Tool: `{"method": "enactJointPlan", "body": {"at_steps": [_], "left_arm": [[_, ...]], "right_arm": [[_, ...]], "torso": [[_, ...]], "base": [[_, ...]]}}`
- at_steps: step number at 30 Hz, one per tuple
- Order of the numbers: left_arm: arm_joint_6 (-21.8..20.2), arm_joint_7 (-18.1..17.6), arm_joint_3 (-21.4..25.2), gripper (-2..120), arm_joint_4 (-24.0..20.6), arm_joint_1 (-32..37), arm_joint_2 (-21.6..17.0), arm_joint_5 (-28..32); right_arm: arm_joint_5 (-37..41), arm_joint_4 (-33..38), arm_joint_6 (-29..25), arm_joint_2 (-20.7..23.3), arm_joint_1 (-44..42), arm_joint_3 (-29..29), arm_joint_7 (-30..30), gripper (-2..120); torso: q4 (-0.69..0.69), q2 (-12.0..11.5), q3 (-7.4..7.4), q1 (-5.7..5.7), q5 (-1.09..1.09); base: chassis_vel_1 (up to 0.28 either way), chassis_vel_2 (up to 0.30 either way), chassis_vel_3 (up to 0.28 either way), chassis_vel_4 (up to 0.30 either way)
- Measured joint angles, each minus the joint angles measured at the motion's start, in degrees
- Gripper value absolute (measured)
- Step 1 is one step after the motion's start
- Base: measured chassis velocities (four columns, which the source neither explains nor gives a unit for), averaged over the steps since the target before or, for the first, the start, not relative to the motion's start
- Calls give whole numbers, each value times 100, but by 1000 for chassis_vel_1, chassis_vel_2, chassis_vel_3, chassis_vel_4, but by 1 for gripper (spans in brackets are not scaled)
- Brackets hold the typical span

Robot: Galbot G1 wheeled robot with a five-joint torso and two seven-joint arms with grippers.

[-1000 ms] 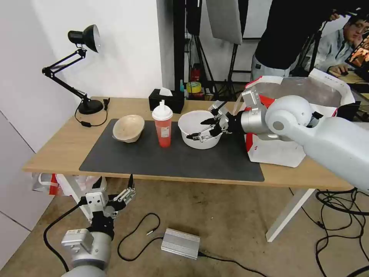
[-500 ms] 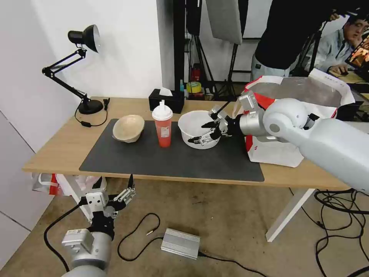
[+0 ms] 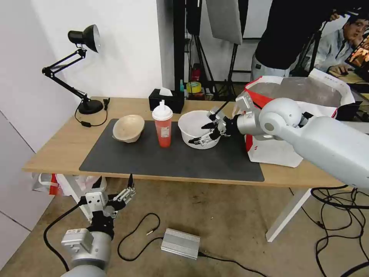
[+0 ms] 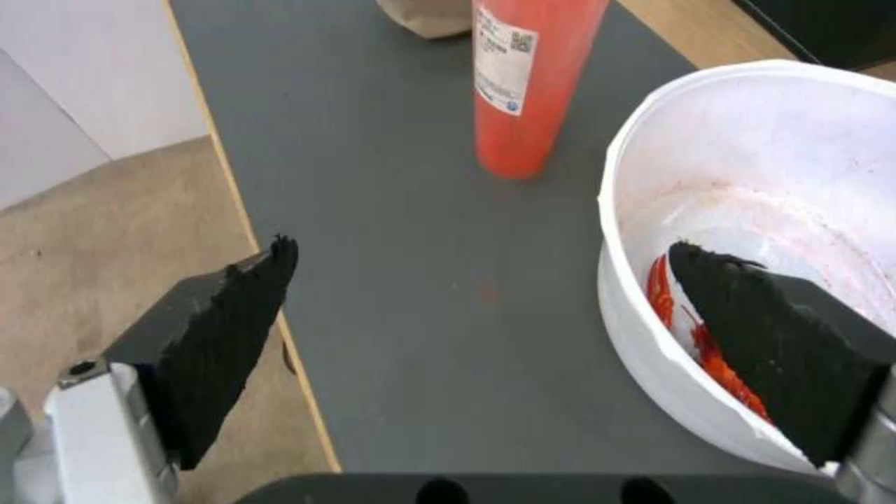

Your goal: Pick up the trash from the table and place it into the takeout bag.

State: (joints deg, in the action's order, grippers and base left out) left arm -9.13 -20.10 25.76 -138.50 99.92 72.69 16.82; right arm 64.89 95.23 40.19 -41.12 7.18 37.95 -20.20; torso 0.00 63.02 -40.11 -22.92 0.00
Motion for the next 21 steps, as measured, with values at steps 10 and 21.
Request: {"method": "enactJointPlan", "body": {"at_steps": [10,21], "left_arm": [[0,-1,-34,100,18,-11,42,-16],[3,-4,-40,100,33,-35,65,-10]], "right_arm": [[-52,-142,-2,-103,67,137,-10,100],[-140,-398,-10,-272,98,207,-54,100]], "torso": [[0,0,0,0,0],[0,0,0,0,0]], "base": [[0,0,0,0],[0,0,0,0]]}}
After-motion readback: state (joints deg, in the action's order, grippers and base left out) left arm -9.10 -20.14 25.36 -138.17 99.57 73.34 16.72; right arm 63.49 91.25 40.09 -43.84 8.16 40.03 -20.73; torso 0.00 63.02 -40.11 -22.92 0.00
